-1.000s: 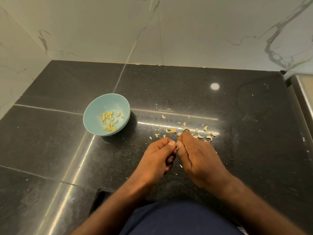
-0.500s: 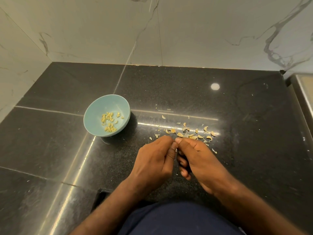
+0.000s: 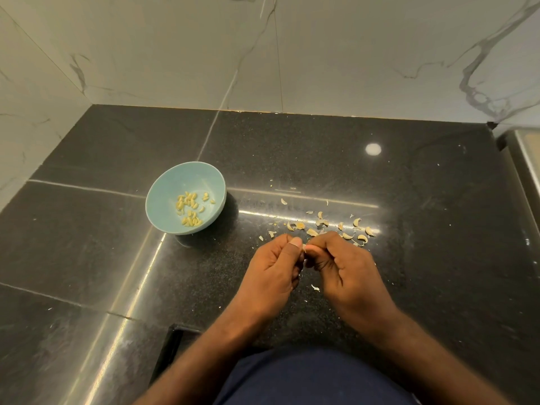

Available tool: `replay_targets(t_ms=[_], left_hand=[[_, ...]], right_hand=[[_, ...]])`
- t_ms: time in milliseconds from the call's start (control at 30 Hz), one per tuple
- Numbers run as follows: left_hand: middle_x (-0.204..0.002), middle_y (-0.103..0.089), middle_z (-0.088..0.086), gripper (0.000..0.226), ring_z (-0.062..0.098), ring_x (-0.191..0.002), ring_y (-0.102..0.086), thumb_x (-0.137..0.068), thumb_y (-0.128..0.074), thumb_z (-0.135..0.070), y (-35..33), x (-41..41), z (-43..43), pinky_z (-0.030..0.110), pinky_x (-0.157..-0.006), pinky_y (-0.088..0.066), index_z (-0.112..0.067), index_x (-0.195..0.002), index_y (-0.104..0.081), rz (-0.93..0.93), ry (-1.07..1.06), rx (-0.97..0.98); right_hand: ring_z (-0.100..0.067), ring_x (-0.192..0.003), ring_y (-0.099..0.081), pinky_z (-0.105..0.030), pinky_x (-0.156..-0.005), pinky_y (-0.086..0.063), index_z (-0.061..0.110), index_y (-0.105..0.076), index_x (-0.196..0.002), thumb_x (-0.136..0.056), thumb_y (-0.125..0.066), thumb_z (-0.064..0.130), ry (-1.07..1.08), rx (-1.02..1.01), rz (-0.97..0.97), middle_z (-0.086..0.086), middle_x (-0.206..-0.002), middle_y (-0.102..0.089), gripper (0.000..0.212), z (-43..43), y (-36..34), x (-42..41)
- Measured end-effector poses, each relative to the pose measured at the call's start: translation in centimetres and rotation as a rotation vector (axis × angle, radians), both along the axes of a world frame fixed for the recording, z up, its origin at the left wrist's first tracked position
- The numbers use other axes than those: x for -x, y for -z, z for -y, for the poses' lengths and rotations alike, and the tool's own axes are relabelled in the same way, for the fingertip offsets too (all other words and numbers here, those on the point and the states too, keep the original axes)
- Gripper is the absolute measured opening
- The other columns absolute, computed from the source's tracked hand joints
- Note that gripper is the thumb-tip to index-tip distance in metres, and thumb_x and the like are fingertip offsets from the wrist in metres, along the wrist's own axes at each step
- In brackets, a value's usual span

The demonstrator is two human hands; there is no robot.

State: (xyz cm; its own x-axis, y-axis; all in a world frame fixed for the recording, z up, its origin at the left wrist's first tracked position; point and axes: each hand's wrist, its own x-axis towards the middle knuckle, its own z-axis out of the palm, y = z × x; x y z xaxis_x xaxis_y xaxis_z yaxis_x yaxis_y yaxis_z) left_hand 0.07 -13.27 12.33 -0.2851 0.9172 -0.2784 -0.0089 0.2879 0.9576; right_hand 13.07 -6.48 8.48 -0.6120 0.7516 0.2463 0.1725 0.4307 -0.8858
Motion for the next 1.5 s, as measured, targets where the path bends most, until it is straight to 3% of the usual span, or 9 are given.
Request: replay_targets(t_ms=[167,367,533,733,967,1100,1233,1367,1500], left_hand=[[-0.059,-0.050,-0.006,0.029,0.004,-0.051,-0.043,-0.102,-0.044,-0.026,0.6,0.3,0.2,0.019,-0.051,-0.039,-0.012,-0.082,-0.058,-0.076,-0.020,-0.038],[-0.075,-0.065,0.003,0.013,0.010,-0.054,-0.053,-0.101,-0.051,-0.014,0.6,1.0,0.2,0.016,-0.048,-0.041,-0.008,-0.099,-0.063,-0.045,-0.081,-0.084],[-0.088,-0.071,0.005,0.015,0.015,-0.068,-0.064,-0.098,-0.057,-0.011,0.7,1.3,0.2,0.021,-0.050,-0.049,-0.015,-0.105,-0.069,-0.083,-0.079,-0.079],[-0.088,-0.072,0.006,0.025,0.015,-0.072,-0.067,-0.085,-0.063,-0.032,0.2,1.3,0.1,0.022,-0.053,-0.052,-0.013,-0.099,-0.072,-0.096,-0.059,-0.101],[-0.074,-0.070,0.006,0.022,0.012,-0.066,-0.064,-0.081,-0.065,-0.020,-0.4,1.4,0.0,0.020,-0.051,-0.049,-0.003,-0.093,-0.070,0.183,-0.076,-0.106],[-0.074,-0.067,0.007,0.021,0.012,-0.066,-0.061,-0.086,-0.063,-0.024,-0.6,1.3,0.2,0.021,-0.052,-0.046,-0.005,-0.091,-0.069,0.244,-0.081,-0.088],[-0.074,-0.069,0.002,0.018,0.011,-0.065,-0.063,-0.090,-0.061,-0.023,-0.3,0.9,0.2,0.019,-0.052,-0.048,-0.007,-0.091,-0.066,0.016,-0.094,-0.125],[-0.080,-0.070,-0.002,0.008,0.013,-0.070,-0.066,-0.095,-0.061,-0.014,0.3,0.5,0.4,0.030,-0.061,-0.055,-0.018,-0.091,-0.067,-0.278,-0.085,-0.213],[-0.080,-0.070,-0.007,0.005,0.007,-0.071,-0.066,-0.091,-0.063,-0.022,0.1,0.9,0.4,0.020,-0.060,-0.051,-0.022,-0.091,-0.067,-0.249,-0.110,-0.215]], right_hand=[[-0.012,-0.078,-0.068,-0.021,-0.068,-0.055,0.019,-0.069,-0.096,-0.094,-0.065,0.011,0.055,0.275,-0.103,0.009,-0.084,-0.071,0.009,0.0,-1.2,0.1],[-0.017,-0.077,-0.071,-0.027,-0.067,-0.056,0.019,-0.075,-0.093,-0.083,-0.069,0.023,0.094,0.584,-0.235,-0.004,-0.084,-0.075,0.012,-0.2,-2.0,0.2],[-0.020,-0.078,-0.070,-0.030,-0.067,-0.057,0.020,-0.075,-0.096,-0.083,-0.064,0.026,0.112,0.633,-0.229,-0.004,-0.088,-0.076,0.018,-0.5,-1.9,0.3],[-0.020,-0.072,-0.068,-0.029,-0.064,-0.057,0.020,-0.076,-0.090,-0.080,-0.067,0.030,0.054,0.661,-0.167,-0.005,-0.080,-0.073,0.017,-0.5,-2.1,0.0],[-0.016,-0.064,-0.062,-0.026,-0.057,-0.052,0.008,-0.068,-0.089,-0.085,-0.060,0.024,-0.067,0.924,-0.277,-0.004,-0.072,-0.067,0.018,-0.5,-2.4,0.0],[-0.020,-0.066,-0.063,-0.031,-0.061,-0.054,0.006,-0.063,-0.090,-0.091,-0.057,0.026,-0.074,0.739,-0.227,-0.007,-0.073,-0.066,0.021,-0.5,-2.4,0.3],[-0.023,-0.066,-0.063,-0.031,-0.061,-0.054,0.009,-0.064,-0.092,-0.096,-0.055,0.019,0.009,0.556,-0.208,-0.006,-0.072,-0.066,0.014,0.1,-1.9,0.8],[-0.016,-0.064,-0.060,-0.025,-0.056,-0.051,0.006,-0.066,-0.094,-0.097,-0.055,0.012,0.037,0.836,-0.325,-0.003,-0.073,-0.064,0.012,0.3,-2.2,1.1],[-0.014,-0.065,-0.062,-0.025,-0.054,-0.051,0.004,-0.067,-0.099,-0.085,-0.064,0.016,-0.002,0.897,-0.359,-0.004,-0.078,-0.069,0.019,0.1,-2.5,1.1]])
